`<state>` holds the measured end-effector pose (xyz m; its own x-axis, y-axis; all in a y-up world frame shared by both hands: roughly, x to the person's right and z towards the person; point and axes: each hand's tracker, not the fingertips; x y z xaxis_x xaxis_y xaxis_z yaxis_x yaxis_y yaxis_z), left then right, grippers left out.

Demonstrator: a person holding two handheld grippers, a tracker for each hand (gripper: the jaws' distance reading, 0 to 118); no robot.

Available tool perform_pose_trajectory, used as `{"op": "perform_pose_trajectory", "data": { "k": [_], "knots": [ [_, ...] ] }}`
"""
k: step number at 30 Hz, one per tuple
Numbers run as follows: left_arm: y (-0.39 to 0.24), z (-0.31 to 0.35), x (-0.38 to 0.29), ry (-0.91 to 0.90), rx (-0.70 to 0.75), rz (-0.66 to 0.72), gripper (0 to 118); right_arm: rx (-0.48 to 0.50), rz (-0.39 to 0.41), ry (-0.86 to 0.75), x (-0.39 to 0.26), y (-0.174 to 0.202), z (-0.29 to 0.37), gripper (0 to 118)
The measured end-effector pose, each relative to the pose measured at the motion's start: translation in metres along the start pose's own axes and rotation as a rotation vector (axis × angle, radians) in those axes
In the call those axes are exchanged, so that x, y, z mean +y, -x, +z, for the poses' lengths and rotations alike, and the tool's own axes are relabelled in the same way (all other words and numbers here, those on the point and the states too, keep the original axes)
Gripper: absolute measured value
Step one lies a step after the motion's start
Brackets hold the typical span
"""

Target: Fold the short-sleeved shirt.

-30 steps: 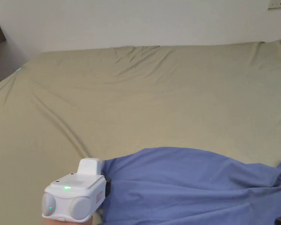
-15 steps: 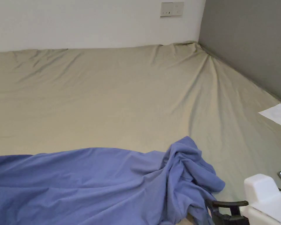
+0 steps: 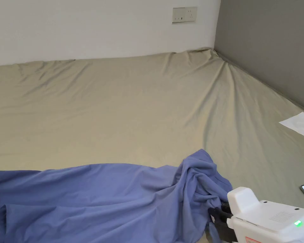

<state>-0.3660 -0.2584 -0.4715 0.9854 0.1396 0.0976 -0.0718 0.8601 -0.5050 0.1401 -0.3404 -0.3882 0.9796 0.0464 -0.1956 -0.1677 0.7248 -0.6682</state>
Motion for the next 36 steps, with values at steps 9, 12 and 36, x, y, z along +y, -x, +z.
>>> {"op": "perform_pose_trajectory", "data": {
  "k": [9,12,36],
  "knots": [
    [0.005,0.107,0.068,-0.226,0.013,-0.039,1,-0.087,-0.009,-0.299,0.049,-0.014,0.165,12],
    [0.014,0.145,0.095,-0.283,0.039,-0.052,1,-0.158,0.024,-0.411,0.078,-0.016,0.213,12],
    [0.084,0.124,0.334,-0.454,0.27,0.098,1,-0.396,-0.085,-0.754,0.414,-0.077,0.221,12]
  ]
}}
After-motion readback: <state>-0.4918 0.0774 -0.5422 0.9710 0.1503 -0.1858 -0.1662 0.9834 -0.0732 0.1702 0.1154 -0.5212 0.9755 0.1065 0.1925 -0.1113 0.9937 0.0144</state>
